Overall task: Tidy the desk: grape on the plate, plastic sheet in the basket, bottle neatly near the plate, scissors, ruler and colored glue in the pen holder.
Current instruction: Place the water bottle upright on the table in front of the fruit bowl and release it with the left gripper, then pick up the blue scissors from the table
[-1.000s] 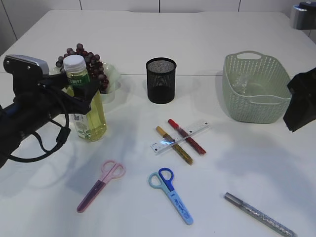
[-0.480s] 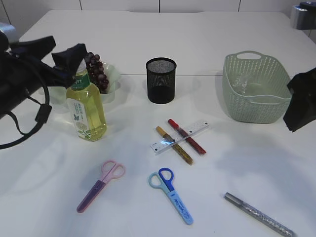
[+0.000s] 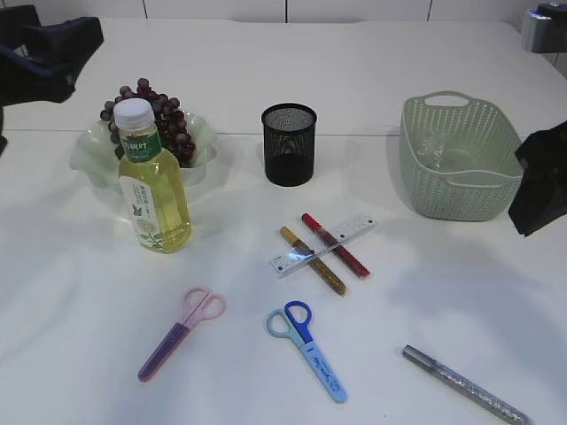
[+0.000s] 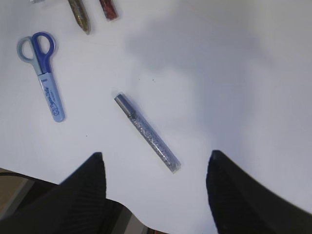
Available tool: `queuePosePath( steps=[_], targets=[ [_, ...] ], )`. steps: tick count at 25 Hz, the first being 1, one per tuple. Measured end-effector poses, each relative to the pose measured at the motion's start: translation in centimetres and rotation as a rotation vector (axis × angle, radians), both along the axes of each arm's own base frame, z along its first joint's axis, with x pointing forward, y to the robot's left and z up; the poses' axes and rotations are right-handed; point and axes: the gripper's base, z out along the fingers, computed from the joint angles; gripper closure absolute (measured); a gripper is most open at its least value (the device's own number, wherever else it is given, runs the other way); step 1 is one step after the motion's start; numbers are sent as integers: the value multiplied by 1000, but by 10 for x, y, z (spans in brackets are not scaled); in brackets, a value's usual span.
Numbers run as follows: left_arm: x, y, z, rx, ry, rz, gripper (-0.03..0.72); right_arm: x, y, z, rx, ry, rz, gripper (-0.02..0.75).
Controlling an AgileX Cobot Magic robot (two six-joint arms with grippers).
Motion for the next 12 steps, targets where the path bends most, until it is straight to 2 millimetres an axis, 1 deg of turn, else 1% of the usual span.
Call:
queuePosePath(
  steps=[3,6,8,12],
  targets=[
    [-15,6,13,11,79,27,154,0,0,0,0,0,0,231],
    [-33,15,21,17,203,66,170,0,0,0,0,0,0,231],
    [-47,21,21,43,313,102,174,0,0,0,0,0,0,231],
    [-73,33,13,79,563,171,177,0,0,0,0,0,0,231]
  ],
)
